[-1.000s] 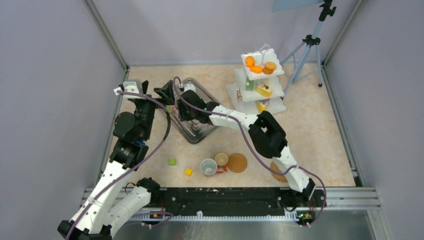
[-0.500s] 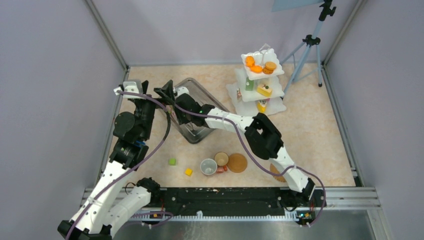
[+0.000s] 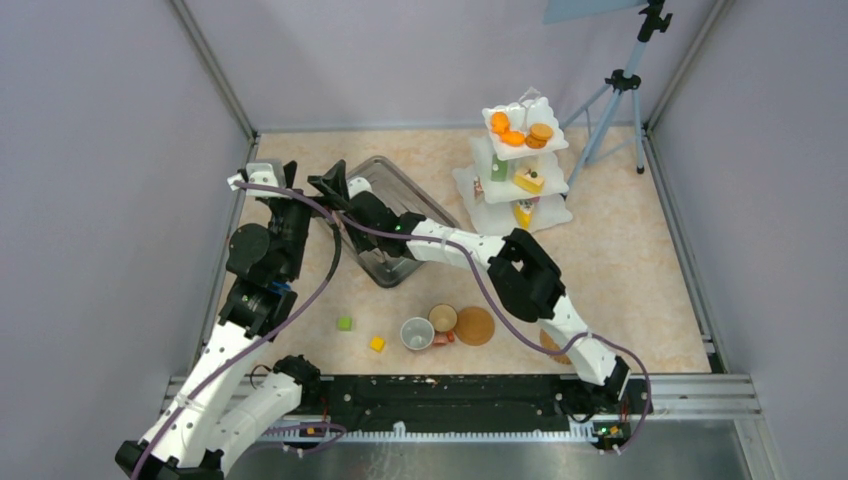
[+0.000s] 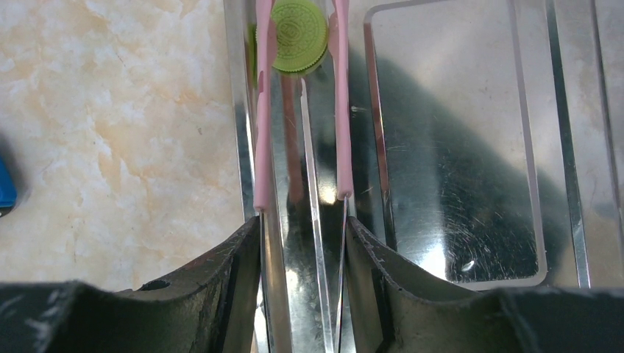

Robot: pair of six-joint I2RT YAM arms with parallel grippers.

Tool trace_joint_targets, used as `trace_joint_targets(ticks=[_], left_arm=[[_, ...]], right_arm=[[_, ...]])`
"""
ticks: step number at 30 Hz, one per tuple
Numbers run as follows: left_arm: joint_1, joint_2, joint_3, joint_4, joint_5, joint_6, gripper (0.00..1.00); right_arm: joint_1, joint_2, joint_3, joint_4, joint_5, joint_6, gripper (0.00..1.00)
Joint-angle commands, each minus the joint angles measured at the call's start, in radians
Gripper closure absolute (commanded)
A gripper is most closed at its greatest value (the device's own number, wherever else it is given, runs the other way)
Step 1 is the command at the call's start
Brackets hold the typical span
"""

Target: Serve the afternoon tea

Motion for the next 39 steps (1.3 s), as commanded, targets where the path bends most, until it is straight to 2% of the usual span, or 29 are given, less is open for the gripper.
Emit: trace_joint_targets(ticks=[1, 25, 39], left_arm=[[-0.002, -0.012, 0.031, 0.028, -0.009, 0.013, 0.01], [-0.002, -0.013, 0.030, 0.028, -0.004, 0.011, 0.01], [-0.001, -0.013, 0.030, 0.028, -0.002, 0.010, 0.01]], right_arm=[[0.017, -0.030, 0.015, 0.041, 0.000, -0.019, 0.57], [0.022, -0.143, -0.147, 0.153, -0.032, -0.036, 0.56], [0.021, -0.090, -0.084, 0.107, -0.034, -0.081, 0.53]])
